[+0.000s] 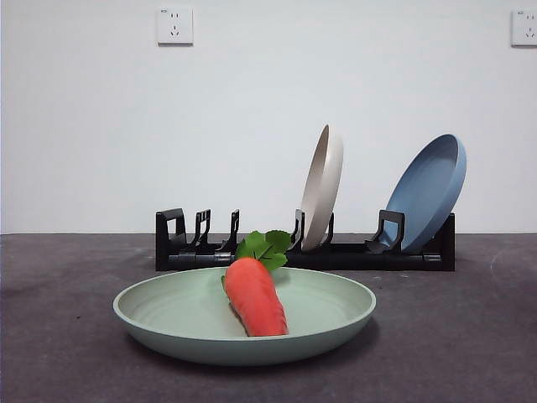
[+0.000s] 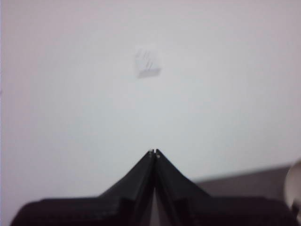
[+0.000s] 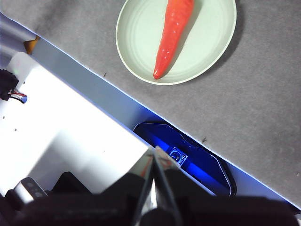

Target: Take the green plate from the plate rack,put the plate on the table,take the carrot from the table,put the carrot in the plate

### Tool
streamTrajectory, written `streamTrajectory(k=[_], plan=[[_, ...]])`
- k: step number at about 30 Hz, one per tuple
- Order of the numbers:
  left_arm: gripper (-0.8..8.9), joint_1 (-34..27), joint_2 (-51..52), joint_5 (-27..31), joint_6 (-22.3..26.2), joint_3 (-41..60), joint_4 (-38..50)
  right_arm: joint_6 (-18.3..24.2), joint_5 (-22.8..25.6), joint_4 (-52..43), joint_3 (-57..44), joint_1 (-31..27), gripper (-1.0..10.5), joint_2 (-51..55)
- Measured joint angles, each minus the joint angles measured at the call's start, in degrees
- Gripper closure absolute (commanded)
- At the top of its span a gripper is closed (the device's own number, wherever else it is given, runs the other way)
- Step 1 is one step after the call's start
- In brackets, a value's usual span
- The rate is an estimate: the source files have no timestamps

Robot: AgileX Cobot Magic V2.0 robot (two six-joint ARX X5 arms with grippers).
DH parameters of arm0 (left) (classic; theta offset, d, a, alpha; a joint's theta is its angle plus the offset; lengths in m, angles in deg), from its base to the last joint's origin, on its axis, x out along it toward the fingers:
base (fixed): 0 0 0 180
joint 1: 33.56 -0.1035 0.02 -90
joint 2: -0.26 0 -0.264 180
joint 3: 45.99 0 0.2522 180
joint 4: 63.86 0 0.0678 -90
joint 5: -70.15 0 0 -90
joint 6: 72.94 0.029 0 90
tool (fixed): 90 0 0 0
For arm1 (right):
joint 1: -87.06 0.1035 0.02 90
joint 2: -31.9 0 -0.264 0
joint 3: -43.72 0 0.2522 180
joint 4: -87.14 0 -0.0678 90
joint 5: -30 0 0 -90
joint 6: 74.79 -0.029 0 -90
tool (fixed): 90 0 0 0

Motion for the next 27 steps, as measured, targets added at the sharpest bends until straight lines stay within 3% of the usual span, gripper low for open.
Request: streamTrajectory(k=[6,13,27], plan=[[8.17,-5.5,10.4,0.0,-2.4,17.4,-0.5,0.0,0.0,0.0,0.0,0.0,9.5,0.0],[8.17,-6.6,17.9,-0.1,-8.1,31.6,-0.5,0.0,0.0,0.0,0.0,0.0,9.5,0.2],[8.17,-6.6,21.4,-0.8,-13.6,37.9,-9.1,0.0,0.0,0.0,0.0,0.0,9.5,0.2]])
